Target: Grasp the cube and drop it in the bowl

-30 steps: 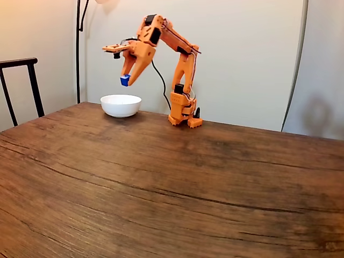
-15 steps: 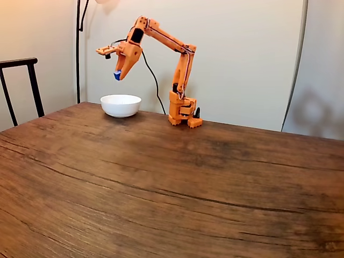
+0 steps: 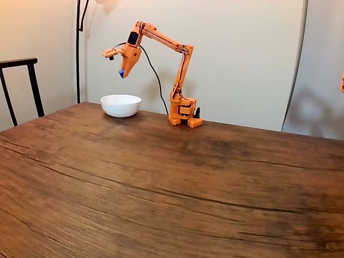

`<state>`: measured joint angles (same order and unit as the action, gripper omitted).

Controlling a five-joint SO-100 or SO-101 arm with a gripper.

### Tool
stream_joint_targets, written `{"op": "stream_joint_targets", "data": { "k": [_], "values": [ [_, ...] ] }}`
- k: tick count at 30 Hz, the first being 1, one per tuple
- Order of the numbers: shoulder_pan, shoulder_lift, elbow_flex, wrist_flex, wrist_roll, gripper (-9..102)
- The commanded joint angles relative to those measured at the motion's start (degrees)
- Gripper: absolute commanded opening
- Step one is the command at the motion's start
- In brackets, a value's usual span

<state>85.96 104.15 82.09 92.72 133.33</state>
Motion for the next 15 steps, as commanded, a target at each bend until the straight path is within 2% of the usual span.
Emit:
{"op": "stream_joint_targets", "data": {
  "k": [1,15],
  "values": [
    [1.8,2.2,4.2,-3.9,2.7,1],
    [3.3,2.2,25.6,-25.3,6.0,3]
  ]
}}
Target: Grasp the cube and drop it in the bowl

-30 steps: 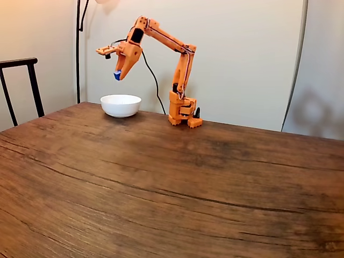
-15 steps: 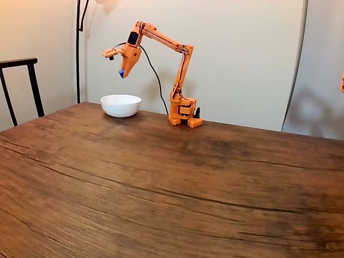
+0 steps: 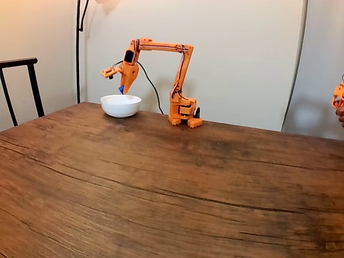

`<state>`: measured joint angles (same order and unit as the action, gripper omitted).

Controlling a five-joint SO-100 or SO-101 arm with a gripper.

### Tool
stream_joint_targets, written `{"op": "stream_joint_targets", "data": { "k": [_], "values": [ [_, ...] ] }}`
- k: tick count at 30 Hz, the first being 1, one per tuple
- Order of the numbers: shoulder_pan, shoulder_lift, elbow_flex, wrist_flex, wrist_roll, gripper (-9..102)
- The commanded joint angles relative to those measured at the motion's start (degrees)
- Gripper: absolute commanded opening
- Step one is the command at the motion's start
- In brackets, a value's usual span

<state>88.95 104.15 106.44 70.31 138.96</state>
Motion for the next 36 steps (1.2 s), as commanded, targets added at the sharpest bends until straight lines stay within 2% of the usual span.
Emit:
{"op": "stream_joint_targets", "data": {
  "k": [1,8,14,21,24,31,36],
  "values": [
    [0.3,2.2,2.0,-4.0,0.4,3],
    [0.2,2.2,2.8,-6.3,0.4,17],
    [-0.4,2.2,2.5,-6.2,0.4,17],
    [-1.6,2.4,0.0,-3.7,0.4,16],
    [-3.7,2.4,-2.5,-0.6,0.3,15],
    [-9.8,6.1,-10.4,8.3,-0.4,1],
    [-12.9,14.9,-9.6,14.6,-3.5,1]
  ]
}}
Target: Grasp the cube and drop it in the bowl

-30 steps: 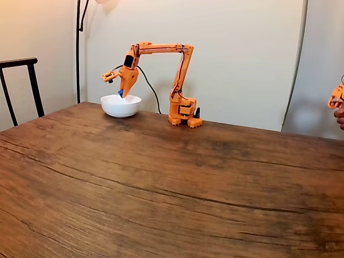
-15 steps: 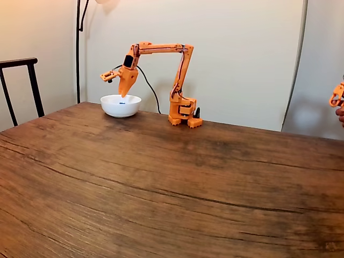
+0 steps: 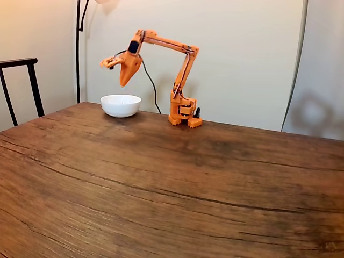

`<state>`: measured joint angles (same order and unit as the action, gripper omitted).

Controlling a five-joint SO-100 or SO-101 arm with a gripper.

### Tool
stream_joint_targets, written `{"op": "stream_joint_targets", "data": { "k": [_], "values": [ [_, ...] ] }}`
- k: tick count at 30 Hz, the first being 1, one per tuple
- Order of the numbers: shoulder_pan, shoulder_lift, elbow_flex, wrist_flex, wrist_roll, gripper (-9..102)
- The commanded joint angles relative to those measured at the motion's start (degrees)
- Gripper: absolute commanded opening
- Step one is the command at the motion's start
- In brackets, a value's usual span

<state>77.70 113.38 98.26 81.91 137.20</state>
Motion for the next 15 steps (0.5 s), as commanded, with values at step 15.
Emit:
{"op": "stream_joint_targets", "data": {
  "k": [15],
  "values": [
    [-30.8,41.3,13.7,12.7,-24.8,0]
  ]
}}
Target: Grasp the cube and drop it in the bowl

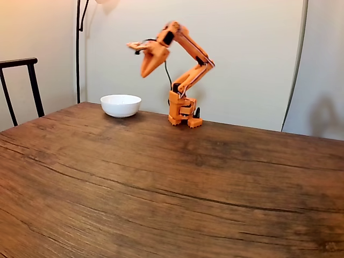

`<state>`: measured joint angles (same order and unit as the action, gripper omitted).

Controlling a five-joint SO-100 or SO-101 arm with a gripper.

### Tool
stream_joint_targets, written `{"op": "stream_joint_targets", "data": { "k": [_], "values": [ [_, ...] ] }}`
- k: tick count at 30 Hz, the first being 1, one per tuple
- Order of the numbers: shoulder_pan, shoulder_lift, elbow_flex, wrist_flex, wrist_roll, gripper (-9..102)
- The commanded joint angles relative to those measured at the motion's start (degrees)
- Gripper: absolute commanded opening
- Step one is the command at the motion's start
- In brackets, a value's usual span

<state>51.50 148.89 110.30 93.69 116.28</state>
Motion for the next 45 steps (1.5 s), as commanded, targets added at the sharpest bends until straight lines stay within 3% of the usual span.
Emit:
{"op": "stream_joint_targets", "data": {
  "k": [1,8,22,31,38,45],
  "values": [
    [-6.7,8.1,3.1,1.7,-5.7,0],
    [-21.4,20.8,12.4,2.3,-13.7,0],
    [-37.7,37.4,22.2,2.2,-12.0,0],
    [-42.7,41.6,30.4,-1.7,-10.3,0],
    [-46.2,41.6,39.8,-10.5,-9.1,0],
    [-48.6,41.6,55.2,-27.4,-9.4,0]
  ]
}}
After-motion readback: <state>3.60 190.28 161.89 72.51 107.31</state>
